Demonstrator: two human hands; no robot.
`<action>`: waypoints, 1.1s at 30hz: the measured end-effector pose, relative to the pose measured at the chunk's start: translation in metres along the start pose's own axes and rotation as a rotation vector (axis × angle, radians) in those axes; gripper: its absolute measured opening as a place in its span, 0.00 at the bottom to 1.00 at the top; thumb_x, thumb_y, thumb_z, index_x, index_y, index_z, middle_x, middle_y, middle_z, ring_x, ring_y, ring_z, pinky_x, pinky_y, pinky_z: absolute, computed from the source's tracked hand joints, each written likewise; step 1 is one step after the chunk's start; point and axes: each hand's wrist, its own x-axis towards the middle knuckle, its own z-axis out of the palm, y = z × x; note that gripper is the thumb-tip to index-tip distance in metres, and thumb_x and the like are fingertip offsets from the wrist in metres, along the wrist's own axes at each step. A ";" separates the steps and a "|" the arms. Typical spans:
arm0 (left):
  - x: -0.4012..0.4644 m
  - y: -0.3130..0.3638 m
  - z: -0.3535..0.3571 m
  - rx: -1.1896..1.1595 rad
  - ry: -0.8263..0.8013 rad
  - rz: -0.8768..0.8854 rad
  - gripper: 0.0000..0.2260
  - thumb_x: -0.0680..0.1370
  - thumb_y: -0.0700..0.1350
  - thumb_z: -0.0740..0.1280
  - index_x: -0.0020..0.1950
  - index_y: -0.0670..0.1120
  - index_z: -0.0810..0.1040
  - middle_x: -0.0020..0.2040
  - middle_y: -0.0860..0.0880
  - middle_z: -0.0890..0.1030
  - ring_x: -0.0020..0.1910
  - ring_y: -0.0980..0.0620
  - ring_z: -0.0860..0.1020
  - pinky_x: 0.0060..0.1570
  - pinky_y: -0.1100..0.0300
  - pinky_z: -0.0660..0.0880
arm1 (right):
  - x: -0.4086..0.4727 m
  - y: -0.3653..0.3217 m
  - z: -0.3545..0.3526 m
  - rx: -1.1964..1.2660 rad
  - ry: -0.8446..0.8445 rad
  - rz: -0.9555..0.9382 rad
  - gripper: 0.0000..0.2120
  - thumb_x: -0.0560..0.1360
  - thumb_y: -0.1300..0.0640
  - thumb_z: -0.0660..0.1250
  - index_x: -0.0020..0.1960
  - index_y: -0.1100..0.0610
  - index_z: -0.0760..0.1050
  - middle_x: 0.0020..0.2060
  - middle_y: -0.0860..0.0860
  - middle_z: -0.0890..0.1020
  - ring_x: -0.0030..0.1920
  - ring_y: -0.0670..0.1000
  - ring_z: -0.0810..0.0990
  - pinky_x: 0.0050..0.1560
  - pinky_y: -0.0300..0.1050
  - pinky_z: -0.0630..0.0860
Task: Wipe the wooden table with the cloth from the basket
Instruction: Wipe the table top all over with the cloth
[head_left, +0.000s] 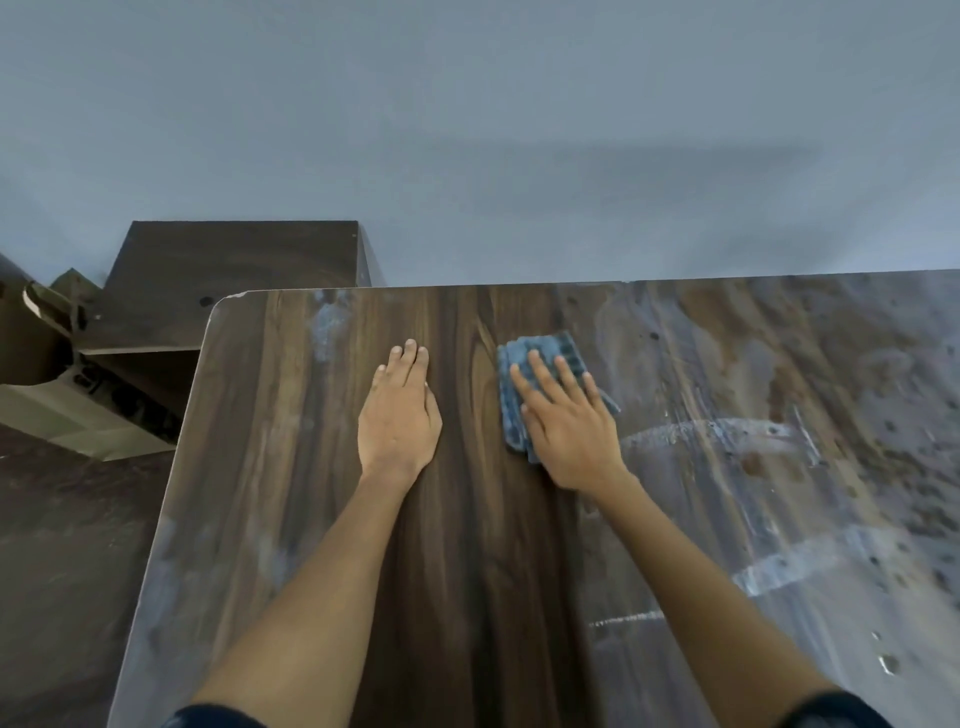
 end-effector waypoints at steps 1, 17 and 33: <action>-0.005 0.001 0.000 0.006 0.007 -0.002 0.21 0.81 0.42 0.51 0.74 0.44 0.57 0.75 0.49 0.58 0.75 0.53 0.53 0.73 0.59 0.49 | 0.011 0.003 -0.003 0.005 -0.003 0.057 0.24 0.80 0.48 0.39 0.76 0.47 0.46 0.76 0.48 0.48 0.76 0.53 0.43 0.74 0.53 0.42; -0.040 0.012 0.003 0.037 -0.006 -0.042 0.22 0.82 0.47 0.49 0.75 0.44 0.55 0.76 0.48 0.56 0.75 0.51 0.52 0.73 0.56 0.49 | -0.047 -0.002 -0.004 -0.012 -0.071 0.023 0.26 0.78 0.46 0.34 0.75 0.46 0.40 0.76 0.46 0.45 0.76 0.52 0.41 0.73 0.51 0.39; -0.093 0.022 0.001 0.069 -0.049 -0.047 0.23 0.81 0.51 0.47 0.75 0.45 0.50 0.76 0.48 0.52 0.75 0.50 0.47 0.73 0.55 0.45 | -0.077 -0.003 0.001 -0.014 -0.070 0.033 0.27 0.77 0.45 0.34 0.75 0.46 0.43 0.76 0.47 0.46 0.76 0.52 0.42 0.73 0.51 0.38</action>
